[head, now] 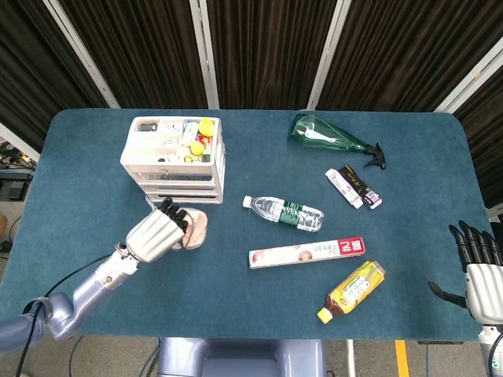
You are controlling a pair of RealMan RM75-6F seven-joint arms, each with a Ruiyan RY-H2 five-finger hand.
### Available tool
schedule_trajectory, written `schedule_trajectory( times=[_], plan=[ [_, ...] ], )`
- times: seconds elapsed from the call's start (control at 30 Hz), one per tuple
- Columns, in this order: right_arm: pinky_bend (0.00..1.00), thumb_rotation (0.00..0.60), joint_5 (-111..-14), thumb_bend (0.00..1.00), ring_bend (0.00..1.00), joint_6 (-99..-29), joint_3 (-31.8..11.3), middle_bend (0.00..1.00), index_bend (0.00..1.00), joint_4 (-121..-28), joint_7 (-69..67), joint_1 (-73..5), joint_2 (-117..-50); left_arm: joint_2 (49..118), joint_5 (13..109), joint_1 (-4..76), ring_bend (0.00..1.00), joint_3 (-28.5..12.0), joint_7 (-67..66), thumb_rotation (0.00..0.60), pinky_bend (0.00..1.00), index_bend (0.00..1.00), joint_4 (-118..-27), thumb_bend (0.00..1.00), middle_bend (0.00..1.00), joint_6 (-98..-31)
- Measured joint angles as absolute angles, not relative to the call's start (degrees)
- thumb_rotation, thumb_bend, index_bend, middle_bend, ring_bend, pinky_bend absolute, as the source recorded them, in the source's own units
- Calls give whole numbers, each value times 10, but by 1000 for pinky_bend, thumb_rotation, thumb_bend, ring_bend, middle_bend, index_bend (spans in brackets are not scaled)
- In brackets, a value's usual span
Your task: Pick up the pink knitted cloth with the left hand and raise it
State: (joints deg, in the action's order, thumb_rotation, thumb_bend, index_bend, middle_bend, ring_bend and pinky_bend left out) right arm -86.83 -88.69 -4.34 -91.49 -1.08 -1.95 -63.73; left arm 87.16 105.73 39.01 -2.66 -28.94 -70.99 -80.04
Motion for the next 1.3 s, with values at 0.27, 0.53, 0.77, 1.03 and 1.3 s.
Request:
schedule_trajectory(
  times=[0.27, 0.53, 0.77, 1.03, 1.3],
  plan=[
    [0, 600, -869, 0, 0, -888, -44, 0, 0, -915, -10, -19, -638, 857, 1059, 408, 627, -43, -302, 600, 536, 906, -726, 581, 696, -787],
    [0, 600, -869, 0, 0, -888, -44, 0, 0, -915, -10, -19, -638, 854, 1050, 427, 627, -59, -307, 600, 536, 906, -727, 580, 696, -764],
    [0, 600, -869, 0, 0, -887, -44, 0, 0, -915, -13, -19, -637, 861, 1045, 438, 627, -64, -311, 600, 536, 905, -717, 579, 696, -752],
    [0, 600, -870, 0, 0, -888, -44, 0, 0, -915, -13, -19, -637, 869, 1034, 447, 627, -68, -313, 600, 535, 906, -704, 579, 696, -742],
    [0, 600, -871, 0, 0, -887, -44, 0, 0, -915, -16, -20, -637, 882, 1031, 454, 627, -71, -312, 600, 536, 905, -692, 577, 696, -741]
  ],
)
